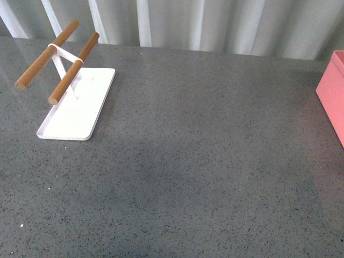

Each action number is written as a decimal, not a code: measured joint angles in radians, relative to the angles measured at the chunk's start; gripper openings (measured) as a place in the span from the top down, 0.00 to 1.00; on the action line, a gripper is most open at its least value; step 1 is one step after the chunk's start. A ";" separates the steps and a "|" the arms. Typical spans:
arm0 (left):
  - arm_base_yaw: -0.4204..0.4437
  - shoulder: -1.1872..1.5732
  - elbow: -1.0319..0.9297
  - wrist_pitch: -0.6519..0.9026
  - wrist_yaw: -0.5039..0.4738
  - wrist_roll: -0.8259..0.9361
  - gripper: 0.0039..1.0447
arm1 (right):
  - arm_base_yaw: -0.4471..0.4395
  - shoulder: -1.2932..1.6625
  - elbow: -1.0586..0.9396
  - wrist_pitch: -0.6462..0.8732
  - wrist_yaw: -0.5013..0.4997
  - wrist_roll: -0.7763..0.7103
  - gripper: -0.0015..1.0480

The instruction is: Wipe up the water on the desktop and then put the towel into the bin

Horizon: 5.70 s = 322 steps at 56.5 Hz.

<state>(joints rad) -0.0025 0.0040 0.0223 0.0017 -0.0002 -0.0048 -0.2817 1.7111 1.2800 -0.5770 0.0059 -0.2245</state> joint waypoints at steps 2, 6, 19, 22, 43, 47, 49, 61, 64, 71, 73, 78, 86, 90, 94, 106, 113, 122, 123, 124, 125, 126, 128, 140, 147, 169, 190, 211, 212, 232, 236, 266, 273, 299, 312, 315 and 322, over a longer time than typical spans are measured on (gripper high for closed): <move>0.000 0.000 0.000 0.000 0.000 0.000 0.06 | -0.003 0.000 0.000 0.000 0.000 -0.002 0.95; 0.000 0.000 0.000 0.000 0.000 0.000 0.06 | -0.013 0.000 0.000 0.000 0.003 -0.009 0.95; 0.000 0.000 0.000 0.000 0.000 0.000 0.06 | -0.034 -0.001 0.000 0.000 -0.008 -0.021 0.95; 0.000 0.000 0.000 0.000 0.000 0.000 0.06 | -0.036 -0.004 0.000 0.000 -0.010 -0.024 0.94; 0.000 0.000 0.000 0.000 0.000 0.000 0.06 | -0.039 -0.011 0.000 0.000 -0.014 -0.026 0.26; 0.000 0.000 0.000 0.000 0.000 0.000 0.06 | -0.039 -0.011 0.000 0.000 -0.014 -0.026 0.12; 0.000 0.000 0.000 0.000 0.000 0.000 0.06 | -0.039 -0.011 0.000 0.000 -0.014 -0.026 0.06; 0.000 0.000 0.000 0.000 0.000 0.000 0.06 | -0.039 -0.011 0.000 0.000 -0.014 -0.027 0.07; 0.000 0.000 0.000 0.000 0.000 0.000 0.06 | -0.039 -0.011 0.000 0.000 -0.014 -0.027 0.07; 0.000 0.000 0.000 0.000 0.000 0.000 0.06 | -0.039 -0.011 0.000 0.000 -0.014 -0.027 0.07; 0.000 0.000 0.000 0.000 0.000 0.000 0.06 | -0.039 -0.011 0.000 0.000 -0.014 -0.027 0.07; 0.000 0.000 0.000 0.000 0.000 0.000 0.06 | -0.039 -0.011 0.000 0.000 -0.014 -0.027 0.07; 0.000 0.000 0.000 -0.001 0.000 0.000 0.06 | -0.028 -0.150 -0.410 0.804 -0.283 0.142 0.30; 0.000 -0.001 0.000 -0.001 0.000 0.000 0.06 | 0.005 -0.211 -0.603 1.219 -0.270 0.181 0.44; 0.000 -0.001 0.000 -0.001 0.000 0.000 0.06 | 0.033 -0.278 -0.700 1.399 -0.248 0.196 0.56; 0.000 -0.001 0.000 -0.001 0.000 0.000 0.06 | 0.117 -0.464 -0.956 1.478 -0.166 0.208 0.97; 0.000 -0.001 0.000 -0.001 0.000 0.000 0.06 | 0.148 -0.560 -1.035 1.476 -0.137 0.208 0.97; 0.000 -0.001 0.000 -0.001 0.000 0.000 0.06 | 0.183 -0.671 -1.115 1.439 -0.104 0.208 0.97; 0.000 -0.001 0.000 -0.001 0.000 0.000 0.06 | 0.188 -0.691 -1.127 1.431 -0.100 0.208 0.97; 0.000 -0.001 0.000 -0.001 0.000 0.000 0.06 | 0.189 -0.698 -1.131 1.427 -0.098 0.208 0.97; 0.000 -0.001 0.000 -0.001 0.000 0.000 0.06 | 0.192 -0.711 -1.138 1.421 -0.095 0.208 0.97; 0.000 -0.001 0.000 -0.001 0.000 0.000 0.06 | 0.193 -0.718 -1.141 1.418 -0.092 0.208 0.97; 0.000 -0.001 0.000 -0.001 0.000 0.000 0.06 | 0.199 -0.745 -1.153 1.404 -0.087 0.208 0.97; 0.000 -0.001 0.000 -0.001 0.000 0.000 0.06 | 0.279 -0.876 -1.220 1.350 -0.013 0.208 0.97; 0.000 -0.001 0.000 -0.001 0.000 0.000 0.06 | 0.279 -0.922 -1.252 1.324 -0.011 0.208 0.97; 0.000 -0.001 0.000 -0.001 0.000 0.000 0.06 | 0.279 -1.191 -1.255 1.091 -0.010 0.211 0.97; 0.000 -0.001 0.000 -0.001 0.000 0.000 0.06 | 0.279 -1.381 -1.256 0.910 -0.010 0.212 0.97; 0.000 -0.001 0.000 -0.001 0.000 0.000 0.06 | 0.279 -1.501 -1.256 0.790 -0.010 0.214 0.97; 0.000 -0.001 0.000 -0.001 0.000 0.000 0.06 | 0.279 -1.506 -1.256 0.785 -0.010 0.214 0.97; 0.000 -0.001 0.000 -0.001 0.000 0.000 0.06 | 0.279 -1.706 -1.256 0.582 -0.007 0.214 0.97; 0.000 -0.002 0.000 -0.001 0.000 0.000 0.06 | 0.279 -1.707 -1.256 0.578 -0.007 0.214 0.97; 0.000 -0.002 0.000 -0.001 0.000 0.000 0.06 | 0.279 -1.707 -1.256 0.578 -0.007 0.214 0.27; 0.000 -0.002 0.000 -0.001 0.000 0.000 0.06 | 0.279 -1.707 -1.256 0.578 -0.007 0.216 0.05; 0.000 -0.002 0.000 -0.001 0.000 0.000 0.06 | 0.279 -1.707 -1.256 0.578 -0.007 0.216 0.07; 0.000 -0.002 0.000 -0.001 0.000 0.000 0.06 | 0.279 -1.707 -1.256 0.578 -0.007 0.216 0.07; 0.000 -0.002 0.000 -0.001 0.000 0.000 0.06 | 0.279 -1.707 -1.256 0.578 -0.007 0.216 0.07; 0.000 -0.002 0.000 -0.001 0.000 0.000 0.06 | 0.279 -1.707 -1.256 0.578 -0.007 0.216 0.07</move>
<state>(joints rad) -0.0025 0.0021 0.0223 0.0006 -0.0002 -0.0048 -0.0029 0.0044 0.0238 0.0006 -0.0013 -0.0090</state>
